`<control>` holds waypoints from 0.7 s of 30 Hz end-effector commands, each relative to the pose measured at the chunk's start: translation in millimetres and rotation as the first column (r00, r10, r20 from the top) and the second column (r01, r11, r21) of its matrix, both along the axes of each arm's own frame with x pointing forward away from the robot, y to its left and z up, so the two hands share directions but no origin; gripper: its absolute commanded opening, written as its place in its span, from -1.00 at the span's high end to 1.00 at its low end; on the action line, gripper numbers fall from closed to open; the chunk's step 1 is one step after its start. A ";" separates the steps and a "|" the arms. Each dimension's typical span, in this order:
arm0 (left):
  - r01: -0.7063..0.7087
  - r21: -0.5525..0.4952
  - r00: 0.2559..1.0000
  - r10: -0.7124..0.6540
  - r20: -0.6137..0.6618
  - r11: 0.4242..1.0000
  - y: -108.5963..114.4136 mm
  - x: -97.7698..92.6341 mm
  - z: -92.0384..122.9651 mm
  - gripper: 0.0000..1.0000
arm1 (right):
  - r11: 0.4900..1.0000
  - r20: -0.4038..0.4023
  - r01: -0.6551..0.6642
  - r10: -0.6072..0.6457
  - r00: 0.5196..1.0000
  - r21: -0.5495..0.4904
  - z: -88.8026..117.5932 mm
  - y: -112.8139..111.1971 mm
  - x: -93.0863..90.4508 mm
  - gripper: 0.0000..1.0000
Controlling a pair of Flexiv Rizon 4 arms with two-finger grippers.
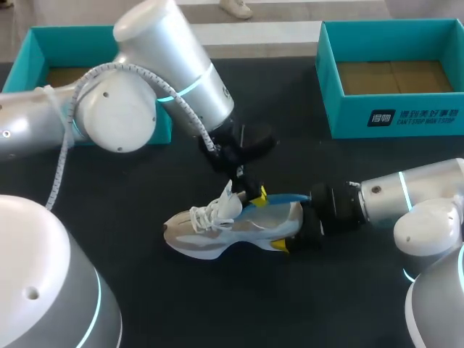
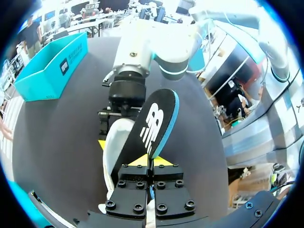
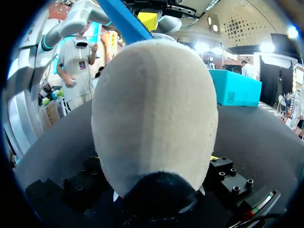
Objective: Take the shoe out of the shoebox, open the shoe tongue, remove and reinsert the insole, then place the shoe into the shoebox
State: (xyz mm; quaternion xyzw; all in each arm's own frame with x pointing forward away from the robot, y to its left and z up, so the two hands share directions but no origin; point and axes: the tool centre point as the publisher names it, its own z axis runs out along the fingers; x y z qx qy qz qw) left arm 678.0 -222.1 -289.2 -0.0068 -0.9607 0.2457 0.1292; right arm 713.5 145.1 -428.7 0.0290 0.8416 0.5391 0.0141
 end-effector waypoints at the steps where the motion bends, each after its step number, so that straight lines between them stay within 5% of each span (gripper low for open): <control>1: 0.004 -0.022 1.000 -0.004 -0.011 1.000 -10.2 1.7 -10.9 1.00 | 1.000 -0.001 0.001 -0.001 1.000 -0.007 -4.3 0.9 2.5 1.00; 4: 0.008 -0.049 1.000 -0.008 0.006 0.999 -12.2 -0.4 -14.4 1.00 | 1.000 -0.001 0.001 -0.001 1.000 -0.007 -4.3 0.9 2.5 1.00; 7: 0.023 -0.062 0.999 -0.021 0.029 0.998 -8.5 -5.9 -12.1 0.34 | 1.000 -0.001 0.001 -0.001 1.000 -0.007 -4.3 0.9 2.5 1.00; 10: 0.028 -0.077 0.999 -0.025 0.045 0.997 -2.7 -7.8 -7.7 0.09 | 1.000 -0.001 0.001 -0.001 1.000 -0.007 -4.3 0.9 2.5 1.00; 21: 0.045 -0.111 0.977 -0.020 0.214 0.993 0.3 -7.8 -9.2 0.12 | 1.000 -0.001 0.001 -0.001 1.000 -0.007 -4.3 0.9 2.5 1.00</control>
